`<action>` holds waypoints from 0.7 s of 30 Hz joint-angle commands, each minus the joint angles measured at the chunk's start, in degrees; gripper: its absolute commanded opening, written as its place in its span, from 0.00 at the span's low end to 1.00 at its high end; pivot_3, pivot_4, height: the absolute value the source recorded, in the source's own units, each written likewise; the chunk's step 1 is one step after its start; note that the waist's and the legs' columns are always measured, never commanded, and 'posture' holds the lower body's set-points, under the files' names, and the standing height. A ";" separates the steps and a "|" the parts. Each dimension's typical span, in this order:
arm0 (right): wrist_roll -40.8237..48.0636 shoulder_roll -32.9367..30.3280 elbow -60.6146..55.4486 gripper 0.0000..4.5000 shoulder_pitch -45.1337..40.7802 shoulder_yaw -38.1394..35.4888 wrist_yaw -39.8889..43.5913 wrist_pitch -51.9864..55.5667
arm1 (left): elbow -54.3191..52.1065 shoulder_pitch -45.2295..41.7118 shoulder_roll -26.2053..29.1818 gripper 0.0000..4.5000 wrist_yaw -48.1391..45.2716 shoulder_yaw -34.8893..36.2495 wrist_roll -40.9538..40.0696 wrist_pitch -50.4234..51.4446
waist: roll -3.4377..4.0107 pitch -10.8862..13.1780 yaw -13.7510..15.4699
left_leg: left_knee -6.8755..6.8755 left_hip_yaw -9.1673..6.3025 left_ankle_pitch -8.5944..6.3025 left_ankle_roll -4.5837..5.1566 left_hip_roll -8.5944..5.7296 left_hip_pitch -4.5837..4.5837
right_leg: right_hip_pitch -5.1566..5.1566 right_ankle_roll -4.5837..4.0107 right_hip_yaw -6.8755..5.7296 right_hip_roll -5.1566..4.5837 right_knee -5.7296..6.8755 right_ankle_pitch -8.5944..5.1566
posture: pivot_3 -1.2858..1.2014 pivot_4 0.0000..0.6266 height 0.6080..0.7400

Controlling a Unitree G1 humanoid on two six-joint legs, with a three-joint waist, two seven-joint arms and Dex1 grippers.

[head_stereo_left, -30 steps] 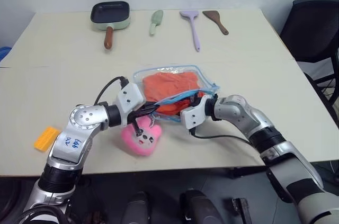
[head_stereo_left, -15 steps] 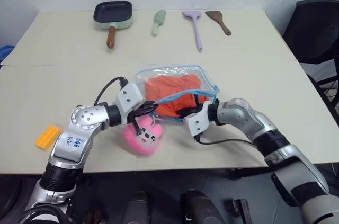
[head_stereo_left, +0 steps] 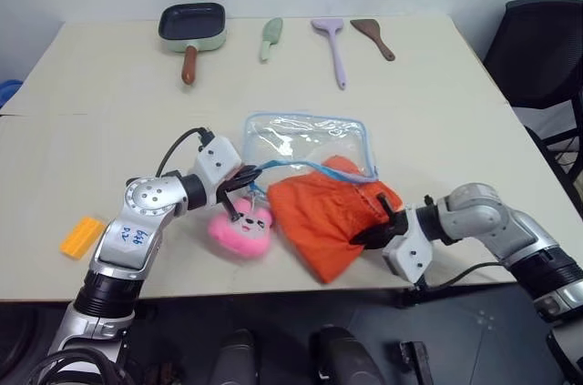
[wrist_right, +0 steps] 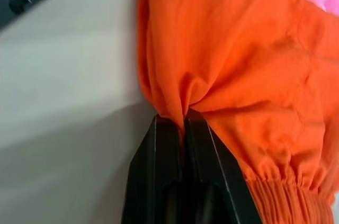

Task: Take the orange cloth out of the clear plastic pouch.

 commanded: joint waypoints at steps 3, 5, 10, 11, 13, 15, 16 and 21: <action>-8.36 -5.08 16.98 0.00 -4.84 -4.48 -7.19 -1.37 | -1.85 1.42 2.23 0.00 -0.30 2.22 0.28 -0.89 | -0.01 0.01 -0.04 | -0.03 0.04 0.00 0.01 0.00 0.18 | 0.15 0.00 0.04 -0.01 -0.01 0.00 | 0.52 0.24 1.00; -11.43 -5.98 22.84 0.00 -6.84 -4.00 -10.31 -2.75 | -2.21 2.01 2.55 0.00 -0.38 2.19 0.25 -1.06 | -0.01 0.01 0.01 | -0.11 0.13 -0.01 0.02 -0.02 0.40 | 0.31 0.00 0.11 -0.03 -0.06 0.00 | 0.52 0.24 1.00; -15.75 -5.77 31.85 0.00 -10.43 -2.97 -15.13 -4.95 | -1.98 2.89 2.75 0.00 -0.25 1.80 0.74 -2.09 | -0.01 0.01 -0.05 | -0.14 0.09 -0.04 0.07 0.00 0.63 | 0.67 -0.01 0.08 -0.03 -0.25 0.00 | 0.52 0.24 1.00; -16.20 -5.48 33.47 0.00 -11.02 -2.90 -15.80 -4.79 | -2.12 3.14 2.87 0.00 -0.61 1.58 0.74 -2.37 | -0.01 0.01 -0.08 | -0.14 0.09 -0.05 0.08 -0.01 0.65 | 0.69 -0.01 0.08 -0.03 -0.26 0.00 | 0.52 0.24 1.00; -14.08 -3.86 36.09 0.00 -11.55 -4.17 -15.71 -2.14 | -3.27 4.02 3.19 0.00 -1.80 1.01 0.29 -2.58 | -0.01 0.01 -0.11 | -0.15 0.09 -0.04 0.07 -0.01 0.67 | 0.73 0.00 0.07 -0.02 -0.27 0.00 | 0.52 0.24 1.00; -11.53 -2.12 37.83 0.00 -11.99 -5.83 -15.49 1.53 | -4.43 4.61 3.79 0.00 -2.28 0.45 0.73 -2.50 | -0.03 0.00 -0.13 | -0.14 0.08 -0.01 0.00 0.01 0.69 | 0.78 0.00 0.06 -0.01 -0.30 0.00 | 0.52 0.24 1.00; -7.80 -0.40 38.18 0.00 -12.19 -8.08 -13.78 5.29 | -4.75 4.91 4.00 0.00 -2.47 0.27 0.88 -2.53 | -0.03 0.00 -0.15 | -0.14 0.06 0.00 -0.01 0.02 0.69 | 0.81 0.00 0.04 0.00 -0.32 0.00 | 0.52 0.24 1.00; -7.18 0.84 38.84 0.00 -13.95 -11.62 -17.12 13.02 | -4.53 6.27 4.73 0.00 -2.59 0.00 2.08 -3.77 | 0.04 0.04 -0.26 | -0.14 0.09 0.01 -0.04 0.01 0.74 | 0.84 0.00 0.06 0.00 -0.31 0.00 | 0.52 0.24 1.00</action>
